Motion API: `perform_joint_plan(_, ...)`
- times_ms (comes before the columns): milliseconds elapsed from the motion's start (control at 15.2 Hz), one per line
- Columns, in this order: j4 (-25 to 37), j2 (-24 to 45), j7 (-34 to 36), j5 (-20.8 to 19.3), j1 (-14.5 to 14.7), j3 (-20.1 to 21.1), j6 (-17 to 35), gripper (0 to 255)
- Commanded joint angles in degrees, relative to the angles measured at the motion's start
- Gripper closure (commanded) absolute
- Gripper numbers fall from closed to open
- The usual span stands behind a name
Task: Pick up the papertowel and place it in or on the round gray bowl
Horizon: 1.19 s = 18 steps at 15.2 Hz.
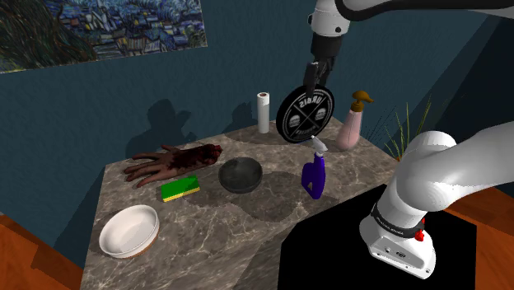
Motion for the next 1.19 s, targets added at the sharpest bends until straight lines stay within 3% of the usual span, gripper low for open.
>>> perform_joint_plan(0,0.0,0.0,0.0,0.0,0.0,0.0,0.0,0)
perform_joint_plan(528,3.09,14.61,4.17,-0.3,-2.19,-1.29,13.62,0)
perform_joint_plan(1122,12.16,32.44,8.12,0.26,-4.26,-3.29,24.73,0)
